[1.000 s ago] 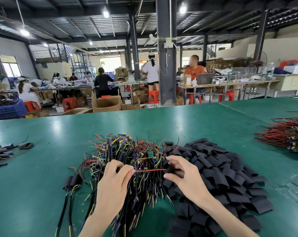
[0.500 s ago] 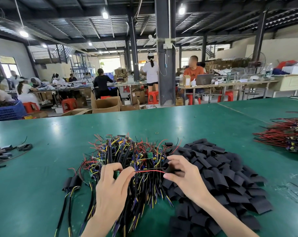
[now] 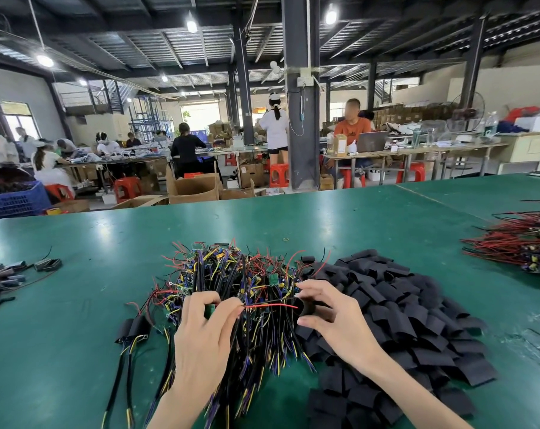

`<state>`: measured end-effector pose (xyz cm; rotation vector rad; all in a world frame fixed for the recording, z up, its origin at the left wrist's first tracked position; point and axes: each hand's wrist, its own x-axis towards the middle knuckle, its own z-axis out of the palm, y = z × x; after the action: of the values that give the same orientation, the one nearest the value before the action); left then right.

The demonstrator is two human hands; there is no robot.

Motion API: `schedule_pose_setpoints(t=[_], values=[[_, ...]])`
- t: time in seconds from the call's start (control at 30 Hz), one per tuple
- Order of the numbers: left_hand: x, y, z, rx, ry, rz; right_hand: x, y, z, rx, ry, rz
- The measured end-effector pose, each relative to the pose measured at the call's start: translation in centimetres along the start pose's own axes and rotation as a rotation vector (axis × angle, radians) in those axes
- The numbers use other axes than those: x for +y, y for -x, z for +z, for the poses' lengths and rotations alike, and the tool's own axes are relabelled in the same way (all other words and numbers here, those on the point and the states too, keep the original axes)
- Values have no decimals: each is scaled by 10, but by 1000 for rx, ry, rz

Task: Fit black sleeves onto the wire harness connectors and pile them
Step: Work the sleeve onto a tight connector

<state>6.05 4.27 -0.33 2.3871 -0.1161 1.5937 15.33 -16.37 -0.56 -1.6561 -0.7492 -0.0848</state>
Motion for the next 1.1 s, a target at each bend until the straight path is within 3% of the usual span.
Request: schedule_pose_setpoints(t=[0.47,0.6,0.7,0.77,0.9,1.1], values=[[0,2,2,-8,43,25,-3,-1,1,104,-97,15],[2,0,0,-48,24,49,-4,1,-1,59,138,-99],[5,-1,4,-171,-7,98,-7,2,2,46,551,-368],[10,2,7,-289,62,91,-5,4,7,9,681,-488],[16,10,11,-455,206,27,-4,12,13,-62,560,-383],[23,3,7,-471,184,-10,-11,14,14,-42,532,-388]])
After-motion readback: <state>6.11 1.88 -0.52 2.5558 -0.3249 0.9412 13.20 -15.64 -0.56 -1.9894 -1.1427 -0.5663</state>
